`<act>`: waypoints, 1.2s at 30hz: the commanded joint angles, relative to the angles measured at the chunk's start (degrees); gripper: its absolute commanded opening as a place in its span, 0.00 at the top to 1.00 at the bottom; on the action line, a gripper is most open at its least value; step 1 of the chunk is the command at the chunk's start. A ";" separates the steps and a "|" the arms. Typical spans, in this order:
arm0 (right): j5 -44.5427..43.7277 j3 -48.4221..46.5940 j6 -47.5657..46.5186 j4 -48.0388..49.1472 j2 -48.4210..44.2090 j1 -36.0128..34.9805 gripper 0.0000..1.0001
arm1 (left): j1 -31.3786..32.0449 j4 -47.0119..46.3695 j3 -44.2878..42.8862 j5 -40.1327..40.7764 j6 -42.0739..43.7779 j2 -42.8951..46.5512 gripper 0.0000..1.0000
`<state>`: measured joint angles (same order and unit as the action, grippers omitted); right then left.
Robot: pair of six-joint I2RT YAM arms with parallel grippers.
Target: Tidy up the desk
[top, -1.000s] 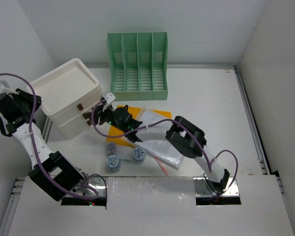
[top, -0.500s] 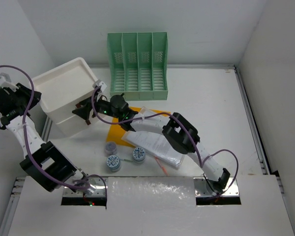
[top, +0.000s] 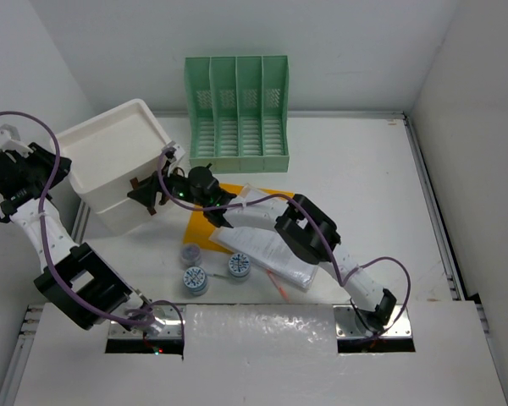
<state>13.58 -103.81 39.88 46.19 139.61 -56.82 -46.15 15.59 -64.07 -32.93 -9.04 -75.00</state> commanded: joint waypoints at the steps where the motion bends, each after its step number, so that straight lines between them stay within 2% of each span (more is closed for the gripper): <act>1: -3.82 0.36 0.20 -0.66 -1.27 0.22 0.37 | 0.71 7.08 1.14 -6.36 1.57 -1.81 1.00; 8: -5.50 -0.43 1.34 -1.12 -0.39 0.13 0.28 | 0.71 6.82 1.23 -6.71 1.39 -1.82 1.00; 11: -5.67 -1.48 1.61 -0.58 0.22 0.22 0.28 | 0.71 6.56 1.41 -6.80 1.13 -1.81 1.00; 18: -8.13 -2.89 4.86 4.17 1.01 0.74 0.49 | 0.71 6.11 1.85 -6.62 1.04 -1.81 1.00; 22: -7.35 -5.60 5.91 4.52 2.15 0.66 0.57 | 0.71 5.94 2.02 -6.71 1.04 -1.90 1.00; 31: -6.29 -5.53 6.53 8.03 1.37 0.66 0.57 | 0.71 5.32 2.46 -6.54 1.13 -1.90 1.00; 36: -9.45 -3.33 6.18 8.56 -0.57 0.74 0.59 | 0.71 5.41 2.38 -6.89 0.95 -1.90 1.00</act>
<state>9.56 -106.56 46.61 48.38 142.71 -57.17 -46.24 14.52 -64.05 -33.54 -9.02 -75.48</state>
